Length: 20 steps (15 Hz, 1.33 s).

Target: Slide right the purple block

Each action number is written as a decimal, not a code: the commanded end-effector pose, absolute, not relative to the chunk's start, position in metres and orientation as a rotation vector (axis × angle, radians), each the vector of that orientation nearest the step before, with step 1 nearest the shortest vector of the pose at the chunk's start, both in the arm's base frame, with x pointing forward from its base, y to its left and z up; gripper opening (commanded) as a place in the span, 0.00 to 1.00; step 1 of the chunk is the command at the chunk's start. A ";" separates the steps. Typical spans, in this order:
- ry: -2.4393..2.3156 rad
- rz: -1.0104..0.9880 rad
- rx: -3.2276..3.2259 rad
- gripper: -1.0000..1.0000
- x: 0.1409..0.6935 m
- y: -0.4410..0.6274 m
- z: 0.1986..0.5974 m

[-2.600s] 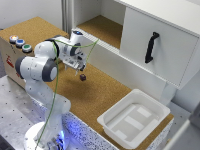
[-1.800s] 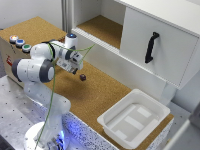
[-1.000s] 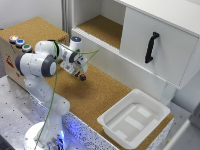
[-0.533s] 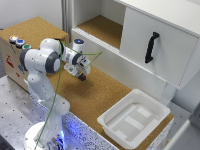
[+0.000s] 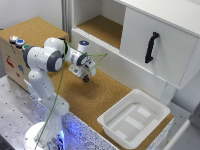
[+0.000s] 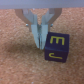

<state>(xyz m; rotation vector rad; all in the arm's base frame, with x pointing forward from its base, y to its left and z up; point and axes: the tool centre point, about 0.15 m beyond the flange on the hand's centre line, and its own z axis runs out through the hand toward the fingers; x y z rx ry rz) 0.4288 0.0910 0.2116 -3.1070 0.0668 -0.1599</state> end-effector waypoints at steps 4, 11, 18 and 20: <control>0.167 -0.044 -3.122 0.00 0.408 0.030 0.210; 0.239 -0.056 -3.195 0.00 0.397 -0.011 0.220; 0.166 -0.063 -3.170 0.00 0.386 -0.020 0.235; 0.097 -0.102 -3.154 0.00 0.383 -0.016 0.243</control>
